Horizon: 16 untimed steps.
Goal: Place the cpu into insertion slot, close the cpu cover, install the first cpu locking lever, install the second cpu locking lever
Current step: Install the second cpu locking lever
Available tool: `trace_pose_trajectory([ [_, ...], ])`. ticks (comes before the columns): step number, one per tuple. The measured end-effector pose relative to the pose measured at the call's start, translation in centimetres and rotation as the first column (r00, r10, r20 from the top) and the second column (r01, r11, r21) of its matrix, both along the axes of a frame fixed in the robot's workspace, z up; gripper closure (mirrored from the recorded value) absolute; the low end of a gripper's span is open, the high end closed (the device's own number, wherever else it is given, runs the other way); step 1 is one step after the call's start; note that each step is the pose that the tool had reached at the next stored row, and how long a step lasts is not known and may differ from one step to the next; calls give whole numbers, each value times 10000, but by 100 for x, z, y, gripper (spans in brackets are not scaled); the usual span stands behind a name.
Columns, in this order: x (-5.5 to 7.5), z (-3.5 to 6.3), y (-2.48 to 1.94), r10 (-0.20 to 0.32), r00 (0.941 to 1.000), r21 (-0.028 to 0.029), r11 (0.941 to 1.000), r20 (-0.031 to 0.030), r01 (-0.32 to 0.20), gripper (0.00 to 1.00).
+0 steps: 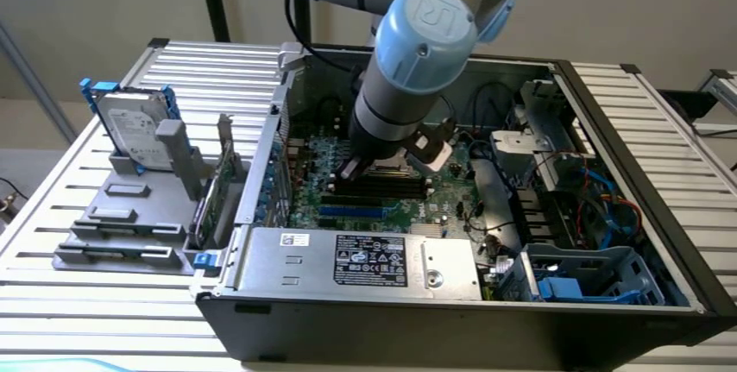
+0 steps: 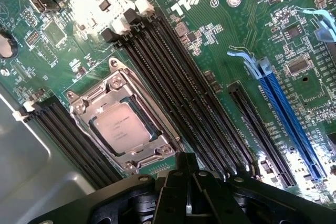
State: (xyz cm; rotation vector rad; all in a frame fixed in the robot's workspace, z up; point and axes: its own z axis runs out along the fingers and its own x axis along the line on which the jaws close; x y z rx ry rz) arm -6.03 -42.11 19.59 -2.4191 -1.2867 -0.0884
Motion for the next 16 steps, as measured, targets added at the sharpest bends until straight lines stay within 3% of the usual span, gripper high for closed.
trace_pose_trajectory([
  [16, -13, -47, 67, 11, 10000, 2, 10000, 1, -11, 89],
])
